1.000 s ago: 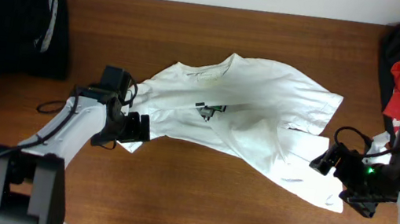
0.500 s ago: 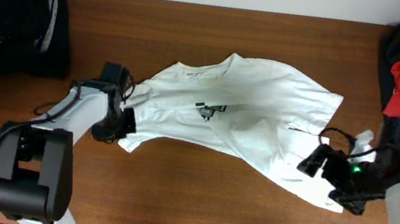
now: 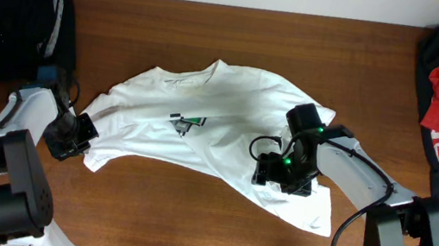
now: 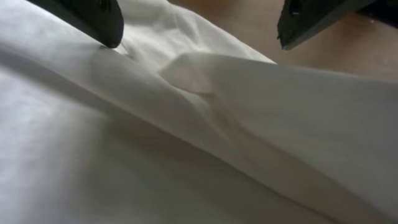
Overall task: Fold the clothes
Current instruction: 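Grasp the T-shirt's left and right edges with both grippers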
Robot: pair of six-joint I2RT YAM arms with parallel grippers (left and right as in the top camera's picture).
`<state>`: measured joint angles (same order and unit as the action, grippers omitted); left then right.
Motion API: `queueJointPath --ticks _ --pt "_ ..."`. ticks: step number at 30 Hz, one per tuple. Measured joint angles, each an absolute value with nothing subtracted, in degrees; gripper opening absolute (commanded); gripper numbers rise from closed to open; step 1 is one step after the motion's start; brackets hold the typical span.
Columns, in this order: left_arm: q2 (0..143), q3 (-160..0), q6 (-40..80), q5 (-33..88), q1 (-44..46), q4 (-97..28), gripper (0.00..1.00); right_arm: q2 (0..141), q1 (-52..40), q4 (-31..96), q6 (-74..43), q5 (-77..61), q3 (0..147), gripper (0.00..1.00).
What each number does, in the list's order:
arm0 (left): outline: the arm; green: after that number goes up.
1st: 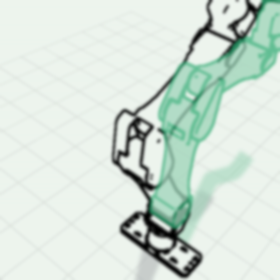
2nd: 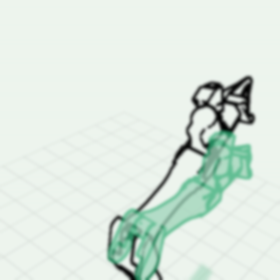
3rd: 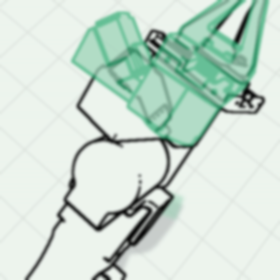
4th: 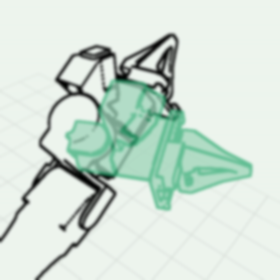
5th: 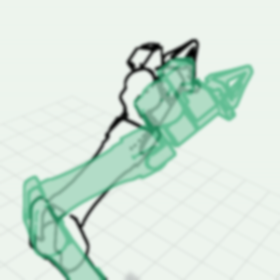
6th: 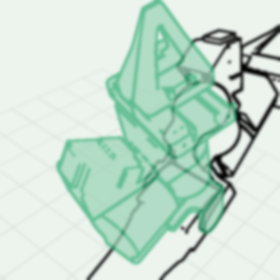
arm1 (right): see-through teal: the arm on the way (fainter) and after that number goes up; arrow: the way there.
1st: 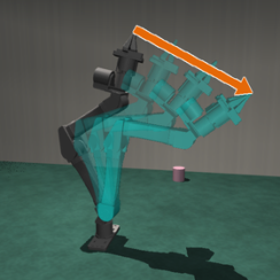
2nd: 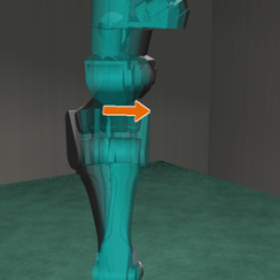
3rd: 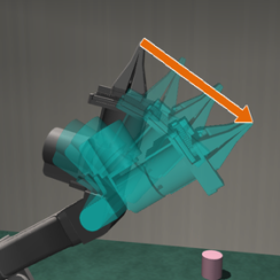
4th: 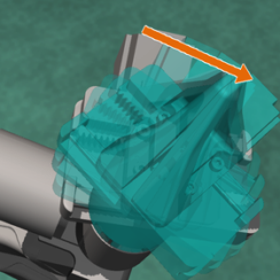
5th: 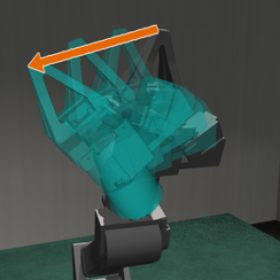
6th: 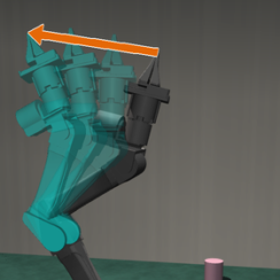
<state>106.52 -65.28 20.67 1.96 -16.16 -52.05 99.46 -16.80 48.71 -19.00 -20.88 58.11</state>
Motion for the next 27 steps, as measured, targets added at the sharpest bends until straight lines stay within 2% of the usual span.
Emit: queueJointPath --ticks 2,6,8,10,11,16,19,20,21,24,27 --pt "106.52 -65.28 20.67 1.98 -16.16 -52.03 0.01 99.46 -16.93 46.65 -18.15 -20.86 58.11 0.81" --pt "106.52 -65.28 20.67 1.96 -16.16 -51.99 0.01 99.46 -16.93 41.82 -17.32 -19.77 58.06 0.60" --pt "106.52 -65.28 20.67 1.96 -16.16 -51.96 0.01 99.48 -16.93 41.50 -16.73 -19.51 58.06 0.40" --pt "106.52 -65.28 20.67 1.96 -16.16 -51.86 0.01 99.48 -16.93 41.41 -16.73 -19.35 58.06 0.09" --pt "106.52 -65.28 20.67 1.98 -16.16 -51.81 0.01 99.48 -16.93 41.23 -16.84 -19.38 58.06 0.04" --pt "106.52 -65.28 20.67 1.98 -16.16 -51.77 0.01 99.53 -16.10 41.54 -17.43 -18.87 59.75 0.04" --pt "106.52 -65.28 20.69 2.07 -16.16 -51.57 0.01 100.66 -9.17 52.49 -17.85 -15.88 79.48 0.04" --pt "106.52 -65.28 20.69 2.13 -16.16 -51.64 0.01 100.29 -4.71 54.04 -17.82 -12.99 89.69 0.60" --pt "106.52 -65.32 20.69 2.20 -16.16 -51.57 0.01 100.07 -2.94 55.22 -17.89 -11.77 92.44 0.97" --pt "106.52 -65.32 20.69 2.33 -16.16 -51.66 0.01 100.09 2.92 56.53 -17.98 -9.08 99.11 0.99" --pt "106.52 -65.32 20.69 2.33 -16.16 -51.68 0.01 100.09 3.29 66.41 -18.00 -9.39 99.24 0.99"
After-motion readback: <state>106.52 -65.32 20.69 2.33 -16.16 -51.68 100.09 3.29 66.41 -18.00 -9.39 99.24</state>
